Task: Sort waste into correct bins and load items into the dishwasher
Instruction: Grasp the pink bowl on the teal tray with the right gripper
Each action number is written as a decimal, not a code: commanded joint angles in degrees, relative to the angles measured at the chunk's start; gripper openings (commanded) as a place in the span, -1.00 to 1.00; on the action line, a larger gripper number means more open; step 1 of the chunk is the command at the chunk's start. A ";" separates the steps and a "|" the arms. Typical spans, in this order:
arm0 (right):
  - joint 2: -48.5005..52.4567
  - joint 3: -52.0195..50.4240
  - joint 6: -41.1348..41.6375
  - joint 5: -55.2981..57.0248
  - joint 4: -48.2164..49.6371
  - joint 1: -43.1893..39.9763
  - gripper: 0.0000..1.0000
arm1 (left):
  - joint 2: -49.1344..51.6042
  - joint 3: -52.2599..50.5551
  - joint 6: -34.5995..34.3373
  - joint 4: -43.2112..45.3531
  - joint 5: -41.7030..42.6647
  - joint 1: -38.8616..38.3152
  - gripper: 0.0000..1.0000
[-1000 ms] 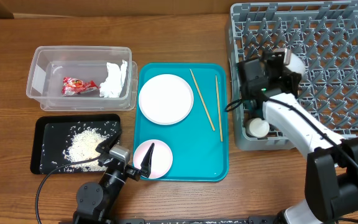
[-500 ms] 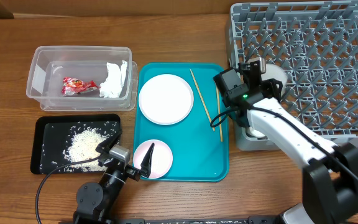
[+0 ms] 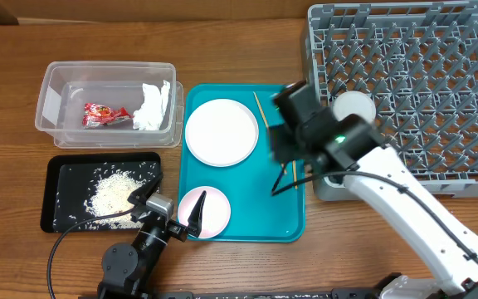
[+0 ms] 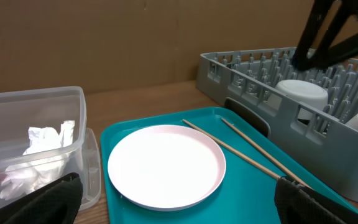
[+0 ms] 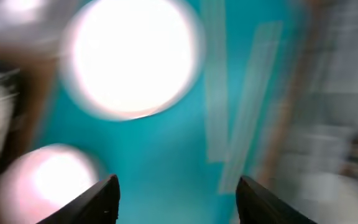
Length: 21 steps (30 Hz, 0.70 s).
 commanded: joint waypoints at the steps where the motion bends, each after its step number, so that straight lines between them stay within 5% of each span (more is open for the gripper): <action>1: 2.73 -2.67 5.92 -16.92 2.58 4.85 0.23 | -0.50 -0.24 0.85 0.07 0.85 0.57 1.00; 10: 12.63 -12.96 26.12 -15.91 14.97 12.11 0.23 | -0.50 -0.24 0.85 0.07 0.85 0.57 1.00; 13: 16.22 -13.42 28.11 -15.52 15.76 12.15 -0.11 | -0.50 -0.24 0.85 0.04 0.85 0.57 1.00; 15: 17.59 -13.42 28.09 -15.76 15.54 12.13 -0.56 | -0.50 -0.24 0.85 0.07 0.85 0.57 1.00; 19: 17.29 -13.29 27.76 -13.97 15.02 11.85 -0.91 | -0.50 -0.24 0.87 0.07 0.85 0.57 1.00; 21: 16.26 -12.72 27.34 -12.17 13.57 11.04 -0.92 | -0.50 -0.24 0.87 0.07 0.85 0.57 1.00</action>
